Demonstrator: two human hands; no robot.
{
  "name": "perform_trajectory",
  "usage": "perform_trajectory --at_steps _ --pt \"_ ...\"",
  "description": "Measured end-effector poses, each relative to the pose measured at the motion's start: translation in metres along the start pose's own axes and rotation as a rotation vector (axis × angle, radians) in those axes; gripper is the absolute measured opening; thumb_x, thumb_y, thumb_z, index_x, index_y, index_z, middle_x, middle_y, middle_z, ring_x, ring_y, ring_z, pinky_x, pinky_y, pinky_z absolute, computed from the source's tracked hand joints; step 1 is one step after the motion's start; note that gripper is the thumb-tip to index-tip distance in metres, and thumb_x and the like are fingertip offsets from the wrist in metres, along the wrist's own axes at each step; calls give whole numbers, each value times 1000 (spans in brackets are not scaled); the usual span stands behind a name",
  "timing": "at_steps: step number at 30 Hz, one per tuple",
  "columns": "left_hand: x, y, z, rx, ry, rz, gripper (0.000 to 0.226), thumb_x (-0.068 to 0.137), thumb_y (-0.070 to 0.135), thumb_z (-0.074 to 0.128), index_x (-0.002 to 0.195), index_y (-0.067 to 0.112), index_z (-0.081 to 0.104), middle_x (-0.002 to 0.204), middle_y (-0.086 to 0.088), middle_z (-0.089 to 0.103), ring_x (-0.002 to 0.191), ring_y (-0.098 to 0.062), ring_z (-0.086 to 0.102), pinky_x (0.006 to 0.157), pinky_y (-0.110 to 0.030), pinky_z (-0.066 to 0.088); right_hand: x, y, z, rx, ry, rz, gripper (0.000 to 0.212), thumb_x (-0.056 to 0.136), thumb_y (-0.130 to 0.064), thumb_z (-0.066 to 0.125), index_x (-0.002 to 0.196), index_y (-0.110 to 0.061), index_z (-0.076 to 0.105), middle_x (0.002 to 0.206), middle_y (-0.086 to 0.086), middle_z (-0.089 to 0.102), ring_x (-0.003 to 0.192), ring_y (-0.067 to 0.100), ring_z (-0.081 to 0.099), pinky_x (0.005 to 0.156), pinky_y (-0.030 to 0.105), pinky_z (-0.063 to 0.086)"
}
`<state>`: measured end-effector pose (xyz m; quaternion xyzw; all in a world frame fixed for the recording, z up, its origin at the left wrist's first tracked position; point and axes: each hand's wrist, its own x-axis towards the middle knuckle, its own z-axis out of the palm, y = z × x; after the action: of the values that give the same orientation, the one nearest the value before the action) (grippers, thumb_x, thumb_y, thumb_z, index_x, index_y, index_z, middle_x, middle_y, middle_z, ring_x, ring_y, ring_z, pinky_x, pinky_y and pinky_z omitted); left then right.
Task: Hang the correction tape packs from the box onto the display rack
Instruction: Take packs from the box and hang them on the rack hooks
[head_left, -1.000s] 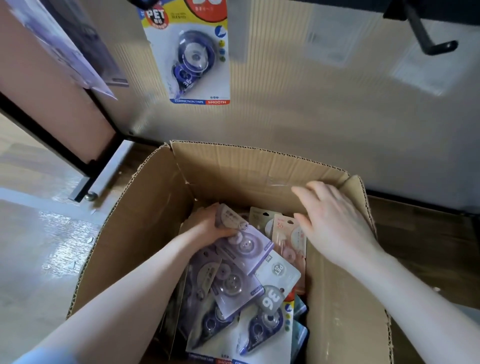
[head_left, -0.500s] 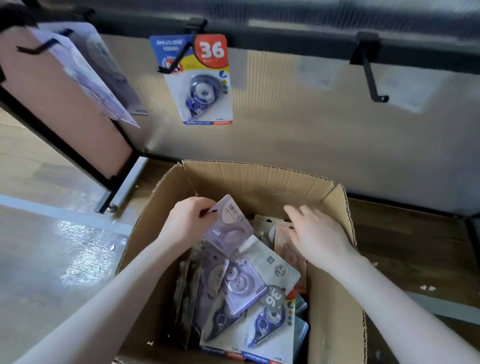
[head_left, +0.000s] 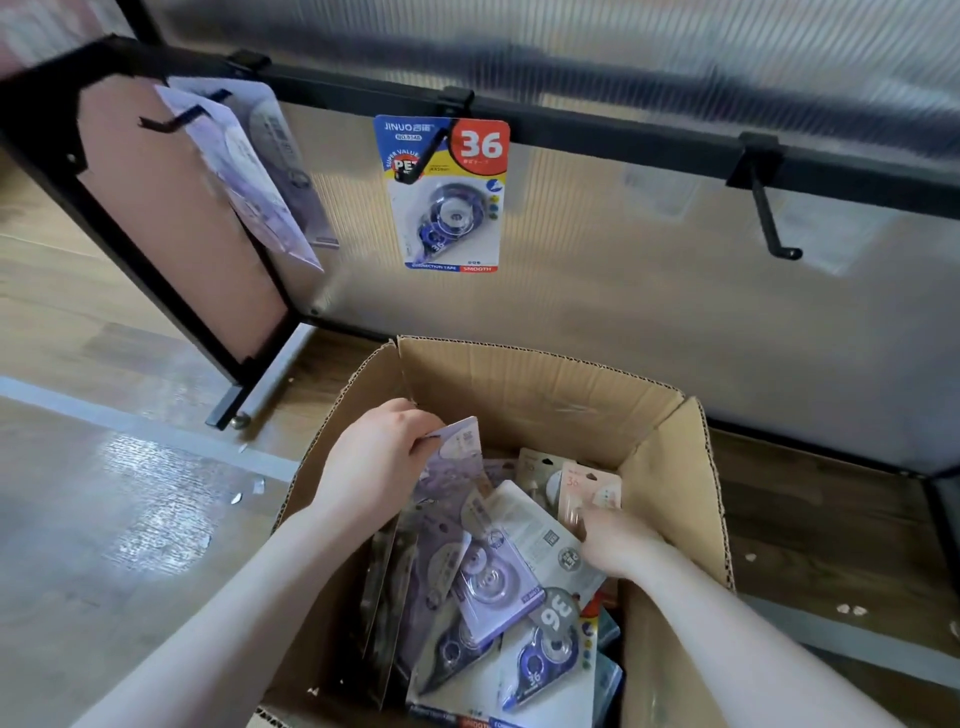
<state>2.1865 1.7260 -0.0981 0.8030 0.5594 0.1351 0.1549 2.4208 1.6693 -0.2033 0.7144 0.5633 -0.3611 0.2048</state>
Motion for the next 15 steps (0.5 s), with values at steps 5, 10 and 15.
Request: perform_trajectory --at_steps 5,10,15 --pt "-1 -2 6 -5 -33 28 22 93 17 49 96 19 71 95 1 59 86 -18 55 63 -27 38 -2 2 8 34 -52 -16 60 86 -14 56 139 -15 30 131 9 51 113 26 54 92 36 47" --pt "-2 -5 10 10 -63 24 23 93 19 48 96 19 71 94 2 58 85 -18 55 66 -29 45 -9 1 -8 188 18 -98 64 84 -12 63 140 -22 34 128 7 52 71 14 59 53 19 48" --pt "-2 -8 12 13 -59 28 23 94 18 48 99 20 71 94 2 58 84 -18 55 62 -25 38 -16 -4 -35 472 63 -105 41 88 1 33 109 -24 58 116 3 57 45 15 53 37 19 37"
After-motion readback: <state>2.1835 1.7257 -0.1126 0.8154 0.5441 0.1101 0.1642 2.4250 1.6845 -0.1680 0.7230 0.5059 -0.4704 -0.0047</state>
